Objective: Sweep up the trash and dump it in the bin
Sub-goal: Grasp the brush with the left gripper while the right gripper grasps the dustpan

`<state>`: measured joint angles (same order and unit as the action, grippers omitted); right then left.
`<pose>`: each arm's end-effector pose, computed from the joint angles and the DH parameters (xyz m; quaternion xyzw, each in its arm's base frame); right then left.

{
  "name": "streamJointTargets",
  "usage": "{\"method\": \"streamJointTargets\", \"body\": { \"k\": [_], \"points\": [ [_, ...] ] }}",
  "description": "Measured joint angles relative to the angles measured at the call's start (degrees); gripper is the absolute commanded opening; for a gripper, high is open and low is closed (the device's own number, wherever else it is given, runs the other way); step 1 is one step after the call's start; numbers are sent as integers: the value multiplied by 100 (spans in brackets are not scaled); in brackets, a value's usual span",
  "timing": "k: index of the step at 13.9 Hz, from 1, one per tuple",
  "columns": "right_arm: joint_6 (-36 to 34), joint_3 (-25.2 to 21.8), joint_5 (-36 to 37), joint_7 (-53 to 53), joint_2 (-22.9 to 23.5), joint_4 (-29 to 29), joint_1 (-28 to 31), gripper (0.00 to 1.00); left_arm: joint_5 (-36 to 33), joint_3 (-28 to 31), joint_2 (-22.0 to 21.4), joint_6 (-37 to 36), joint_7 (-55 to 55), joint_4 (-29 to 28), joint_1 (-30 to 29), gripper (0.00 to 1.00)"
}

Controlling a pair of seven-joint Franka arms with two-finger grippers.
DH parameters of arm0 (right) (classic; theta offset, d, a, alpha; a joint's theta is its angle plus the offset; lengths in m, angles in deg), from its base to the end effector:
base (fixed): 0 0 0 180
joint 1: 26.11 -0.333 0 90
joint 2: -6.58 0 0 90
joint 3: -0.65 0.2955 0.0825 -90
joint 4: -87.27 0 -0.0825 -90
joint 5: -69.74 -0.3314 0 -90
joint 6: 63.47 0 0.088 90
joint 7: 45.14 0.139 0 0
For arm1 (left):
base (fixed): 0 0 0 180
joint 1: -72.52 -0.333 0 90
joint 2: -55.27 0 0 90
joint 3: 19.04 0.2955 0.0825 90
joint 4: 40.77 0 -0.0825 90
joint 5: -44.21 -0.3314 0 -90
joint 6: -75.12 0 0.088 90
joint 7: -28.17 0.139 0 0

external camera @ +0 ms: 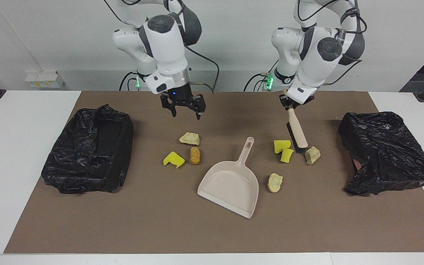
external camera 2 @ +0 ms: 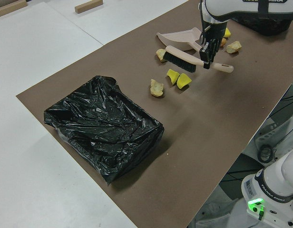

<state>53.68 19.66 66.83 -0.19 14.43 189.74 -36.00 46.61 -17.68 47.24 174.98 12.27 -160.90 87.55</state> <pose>0.4956 0.2704 0.4535 -0.9853 0.1520 -0.0231 0.0742 0.4216 -0.1076 0.4345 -0.9938 -0.0248 0.1086 0.0062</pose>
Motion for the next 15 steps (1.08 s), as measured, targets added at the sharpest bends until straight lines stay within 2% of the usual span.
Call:
{"method": "streamJointTargets", "body": {
  "k": [3,7,9,12,13,14,15],
  "points": [
    [561,360,466,1076,1063,-495,-219,100,-79,8,60,214,695,-12,-823,0],
    [708,715,1164,2144,2429,-1759,-610,100,-170,14,148,637,1574,-143,-1561,0],
    [727,806,1408,2219,2828,-2032,-671,100,-199,8,282,797,1768,-228,-1692,0],
    [897,822,1659,2219,3147,-2123,-696,100,-243,2,593,1218,1868,-404,-1717,0],
    [907,839,1682,2219,3195,-2141,-708,88,-244,-11,646,1301,1896,-476,-1716,0],
    [907,854,1702,2219,3211,-2145,-720,59,-245,-32,664,1328,1921,-543,-1714,0],
    [898,877,1760,2219,3211,-2148,-727,45,-245,-57,662,1341,1934,-594,-1707,0]
  ]
}}
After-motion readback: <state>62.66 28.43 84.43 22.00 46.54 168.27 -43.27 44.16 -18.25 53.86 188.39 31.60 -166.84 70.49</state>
